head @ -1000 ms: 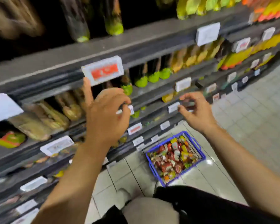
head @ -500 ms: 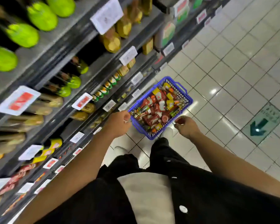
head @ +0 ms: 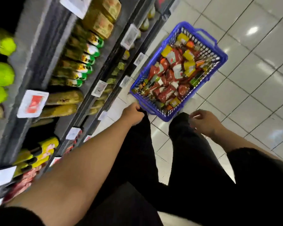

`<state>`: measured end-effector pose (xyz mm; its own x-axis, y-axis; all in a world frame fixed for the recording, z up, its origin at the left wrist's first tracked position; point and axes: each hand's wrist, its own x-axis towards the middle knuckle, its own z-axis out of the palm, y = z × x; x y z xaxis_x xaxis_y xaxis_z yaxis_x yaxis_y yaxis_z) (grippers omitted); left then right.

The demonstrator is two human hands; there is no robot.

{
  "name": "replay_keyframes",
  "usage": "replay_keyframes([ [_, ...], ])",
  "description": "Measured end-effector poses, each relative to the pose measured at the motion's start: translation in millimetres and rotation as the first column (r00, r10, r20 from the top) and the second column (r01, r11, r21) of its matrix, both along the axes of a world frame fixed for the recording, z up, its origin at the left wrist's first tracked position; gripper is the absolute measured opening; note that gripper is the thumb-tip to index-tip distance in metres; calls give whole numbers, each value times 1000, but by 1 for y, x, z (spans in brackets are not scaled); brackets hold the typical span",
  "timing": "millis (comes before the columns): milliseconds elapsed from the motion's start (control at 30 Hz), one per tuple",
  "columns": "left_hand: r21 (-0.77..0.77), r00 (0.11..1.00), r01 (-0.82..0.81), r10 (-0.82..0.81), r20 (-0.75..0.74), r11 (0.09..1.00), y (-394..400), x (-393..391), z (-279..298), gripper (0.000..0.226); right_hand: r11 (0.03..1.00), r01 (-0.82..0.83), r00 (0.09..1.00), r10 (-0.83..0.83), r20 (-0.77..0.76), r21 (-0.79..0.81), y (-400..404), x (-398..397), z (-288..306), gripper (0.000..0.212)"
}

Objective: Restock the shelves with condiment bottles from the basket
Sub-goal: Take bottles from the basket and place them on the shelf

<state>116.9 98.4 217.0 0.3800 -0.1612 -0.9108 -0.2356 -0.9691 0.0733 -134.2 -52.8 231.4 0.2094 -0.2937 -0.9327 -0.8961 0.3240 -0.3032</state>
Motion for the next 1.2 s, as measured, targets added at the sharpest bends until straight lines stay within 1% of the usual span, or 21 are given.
replay_keyframes([
  [67,-11,998,-15,16,57,1000,3,14,-45,59,994,102,995,-102,-3,31,10,16,-43,5],
  [100,-24,996,-14,16,90,1000,5,23,-69,70,989,136,991,-136,-8,53,14,29,-67,5],
  [167,-41,990,-11,16,137,999,6,40,-115,87,979,176,984,-177,1,100,17,60,-115,15],
  [200,-43,988,-8,14,157,999,7,47,-136,92,977,187,982,-190,20,107,15,77,-138,27],
  [267,-84,980,4,13,200,996,6,60,-174,89,980,193,978,-197,65,55,8,112,-185,49],
  [300,-109,976,11,13,219,994,4,65,-191,84,978,208,975,-209,71,22,6,130,-210,53],
  [333,-124,971,22,9,240,992,2,70,-204,80,971,239,969,-240,64,21,4,150,-234,59],
  [367,-127,962,39,-3,273,991,0,74,-215,77,959,282,958,-284,48,39,4,171,-258,72],
  [433,-125,922,122,-66,380,985,-2,81,-231,67,927,374,927,-374,-11,20,5,211,-296,102],
  [467,-133,891,190,-114,439,973,-1,82,-235,62,907,420,906,-421,-44,-15,6,226,-312,110],
  [500,-152,859,260,-157,487,954,0,81,-238,58,885,463,882,-466,-74,-50,8,236,-324,114],
  [567,-194,819,349,-197,539,917,6,76,-239,56,865,494,858,-502,-111,-93,14,244,-341,108],
  [667,-268,824,384,-197,531,884,17,71,-235,52,876,464,875,-476,-91,-129,20,239,-348,91],
  [733,-299,831,402,-208,517,866,22,73,-232,44,860,494,858,-506,-92,-126,19,226,-343,83],
  [800,-295,822,435,-241,516,851,21,77,-232,41,826,557,821,-563,-93,-81,13,207,-333,77],
  [833,-281,813,460,-271,516,842,18,78,-234,41,808,586,804,-589,-82,-55,10,196,-330,73],
  [900,-221,781,508,-338,525,832,10,76,-238,42,755,655,755,-655,-37,4,0,173,-321,56],
  [967,-152,747,526,-369,552,837,1,71,-241,40,719,688,723,-691,-11,102,-10,149,-313,45],
  [1000,-123,734,529,-379,564,840,-4,69,-241,40,721,674,731,-682,-8,164,-16,138,-307,46],
  [1100,-56,706,535,-410,577,843,-12,61,-239,40,765,549,813,-582,-3,335,-27,111,-293,55],
  [1200,-12,670,556,-440,598,831,-17,56,-230,45,742,486,827,-562,33,463,-38,90,-280,46],
])
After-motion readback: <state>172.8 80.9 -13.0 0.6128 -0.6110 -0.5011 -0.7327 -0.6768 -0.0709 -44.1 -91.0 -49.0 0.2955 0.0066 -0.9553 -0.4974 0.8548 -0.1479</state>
